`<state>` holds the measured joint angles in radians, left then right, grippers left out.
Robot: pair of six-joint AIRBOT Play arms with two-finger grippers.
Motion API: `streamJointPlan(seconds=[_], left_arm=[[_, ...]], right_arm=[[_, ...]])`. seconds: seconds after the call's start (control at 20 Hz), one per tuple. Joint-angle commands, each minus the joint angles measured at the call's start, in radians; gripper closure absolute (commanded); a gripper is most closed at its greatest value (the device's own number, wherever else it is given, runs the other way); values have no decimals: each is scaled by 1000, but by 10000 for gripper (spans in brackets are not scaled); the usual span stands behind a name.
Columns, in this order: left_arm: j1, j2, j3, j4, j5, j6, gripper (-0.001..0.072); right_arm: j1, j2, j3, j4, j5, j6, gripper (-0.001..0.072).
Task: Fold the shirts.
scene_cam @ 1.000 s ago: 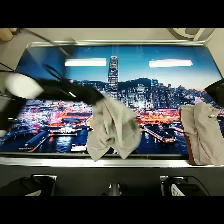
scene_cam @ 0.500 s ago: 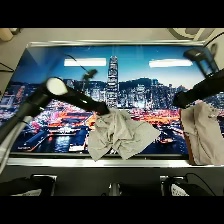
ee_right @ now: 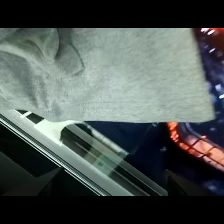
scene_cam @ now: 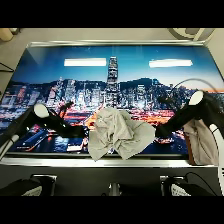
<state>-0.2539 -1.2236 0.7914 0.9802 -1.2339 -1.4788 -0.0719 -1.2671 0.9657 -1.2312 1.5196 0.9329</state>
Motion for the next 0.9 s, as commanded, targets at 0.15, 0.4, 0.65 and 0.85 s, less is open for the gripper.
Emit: streamJointPlan(seconds=[0.15, 0.4, 0.65, 0.85], left_arm=[[-140, -74, -168, -153, 224, -12, 28], [-215, -120, -168, -235, 358, -33, 255], [-213, -104, -144, -236, 375, -9, 678], [-213, -67, -104, -236, 390, 13, 678]], right_arm=[[1, -1, -160, 55, -109, 13, 6], [1, -1, -280, 160, -222, 26, 5], [1, -1, -387, 348, -351, 24, 5], [18, -2, -443, 495, -441, 13, 25]])
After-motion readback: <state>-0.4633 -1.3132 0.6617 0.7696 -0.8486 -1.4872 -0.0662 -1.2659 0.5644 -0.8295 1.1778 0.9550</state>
